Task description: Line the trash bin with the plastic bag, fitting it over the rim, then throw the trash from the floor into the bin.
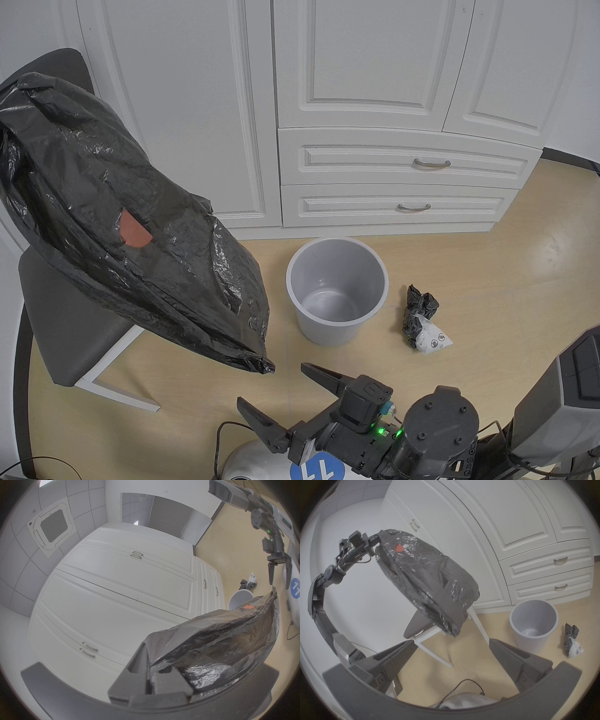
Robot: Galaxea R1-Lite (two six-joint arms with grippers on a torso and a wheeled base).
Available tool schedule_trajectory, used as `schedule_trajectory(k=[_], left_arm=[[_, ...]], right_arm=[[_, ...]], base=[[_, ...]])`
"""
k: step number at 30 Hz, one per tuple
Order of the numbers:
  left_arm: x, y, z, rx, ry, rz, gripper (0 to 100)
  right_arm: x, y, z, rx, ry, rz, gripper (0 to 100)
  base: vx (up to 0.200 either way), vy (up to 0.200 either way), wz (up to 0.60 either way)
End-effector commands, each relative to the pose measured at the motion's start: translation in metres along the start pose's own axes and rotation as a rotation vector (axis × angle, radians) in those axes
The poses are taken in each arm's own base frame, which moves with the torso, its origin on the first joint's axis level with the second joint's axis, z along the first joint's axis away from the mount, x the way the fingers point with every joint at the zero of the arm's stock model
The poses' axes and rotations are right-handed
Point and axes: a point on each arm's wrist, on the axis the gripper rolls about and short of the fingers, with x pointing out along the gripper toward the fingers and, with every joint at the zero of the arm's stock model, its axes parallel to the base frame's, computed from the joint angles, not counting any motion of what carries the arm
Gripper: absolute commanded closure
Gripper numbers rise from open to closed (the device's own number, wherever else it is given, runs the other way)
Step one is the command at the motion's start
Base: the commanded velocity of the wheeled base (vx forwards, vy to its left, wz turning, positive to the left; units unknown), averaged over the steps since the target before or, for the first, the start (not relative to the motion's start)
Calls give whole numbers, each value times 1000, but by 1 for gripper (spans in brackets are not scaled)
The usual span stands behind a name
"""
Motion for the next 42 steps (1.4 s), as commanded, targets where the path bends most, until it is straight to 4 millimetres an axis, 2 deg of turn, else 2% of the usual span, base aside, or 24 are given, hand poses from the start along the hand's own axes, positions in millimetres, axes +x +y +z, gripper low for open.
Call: schedule_trajectory(k=[1,6,9,13,21,24,27,32,42], left_arm=[[-9,1,2,8,-4,6,100],[-14,2,2,5,-5,-3,100],[-15,2,3,5,-5,-5,100],[-13,3,3,6,-4,-2,100],[-12,3,2,3,0,-4,100],[-12,3,2,3,0,-1,100],[-12,3,2,4,1,-2,100],[-12,4,2,5,0,1,100],[-13,5,3,3,-3,7,100]], right_arm=[[10,-2,14,33,-80,-21,0],[7,-5,39,55,-165,-42,0],[6,-10,43,55,-175,-56,0],[7,-12,37,49,-155,-61,0],[0,-2,28,42,-117,-26,0],[-6,6,15,32,-61,9,0],[1,5,1,21,-24,-6,0],[11,0,-2,63,-37,-30,0],[25,-6,8,82,-100,-74,0]], base=[[0,0,0],[0,0,0],[0,0,0],[0,0,0],[0,0,0],[0,0,0],[0,0,0],[0,0,0],[0,0,0]])
